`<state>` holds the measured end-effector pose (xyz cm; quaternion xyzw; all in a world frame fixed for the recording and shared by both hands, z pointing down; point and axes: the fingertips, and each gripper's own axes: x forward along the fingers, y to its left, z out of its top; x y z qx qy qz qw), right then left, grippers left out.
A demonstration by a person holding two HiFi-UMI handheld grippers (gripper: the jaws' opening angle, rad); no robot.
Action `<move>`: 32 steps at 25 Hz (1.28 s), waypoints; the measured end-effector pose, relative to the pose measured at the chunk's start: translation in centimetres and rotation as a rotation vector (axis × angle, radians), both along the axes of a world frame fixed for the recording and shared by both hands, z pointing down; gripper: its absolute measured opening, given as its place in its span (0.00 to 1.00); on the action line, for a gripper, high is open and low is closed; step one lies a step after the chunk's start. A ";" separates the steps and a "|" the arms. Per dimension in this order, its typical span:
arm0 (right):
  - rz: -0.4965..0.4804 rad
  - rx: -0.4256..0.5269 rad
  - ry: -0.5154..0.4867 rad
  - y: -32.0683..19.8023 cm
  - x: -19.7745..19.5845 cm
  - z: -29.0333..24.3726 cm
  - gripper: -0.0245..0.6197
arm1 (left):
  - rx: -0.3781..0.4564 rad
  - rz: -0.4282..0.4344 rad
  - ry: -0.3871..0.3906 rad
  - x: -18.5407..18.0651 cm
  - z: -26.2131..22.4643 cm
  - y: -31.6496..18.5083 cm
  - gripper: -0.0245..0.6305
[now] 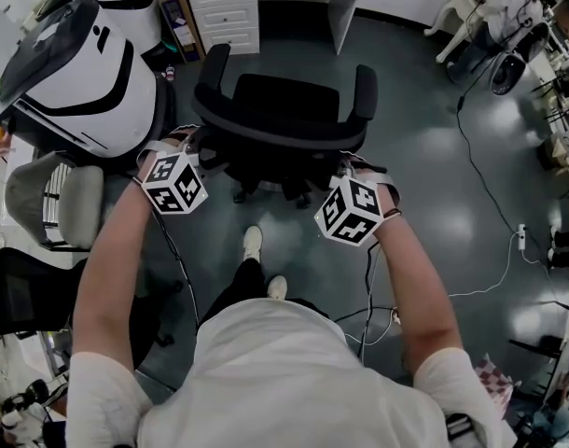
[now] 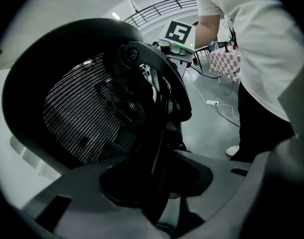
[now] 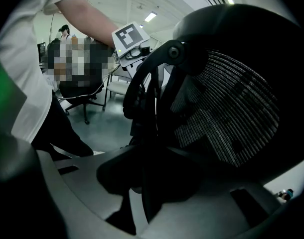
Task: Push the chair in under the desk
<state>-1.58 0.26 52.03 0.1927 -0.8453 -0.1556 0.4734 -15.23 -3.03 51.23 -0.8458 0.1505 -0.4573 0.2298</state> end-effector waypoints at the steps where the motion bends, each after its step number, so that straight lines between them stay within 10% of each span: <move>1: 0.000 0.008 0.000 -0.2 0.1 0.0 0.21 | -0.004 0.001 0.001 0.1 0.0 -0.3 0.28; 32: -0.061 0.042 0.010 -11.9 9.5 0.4 0.22 | -0.015 -0.073 0.007 9.2 0.4 -10.4 0.27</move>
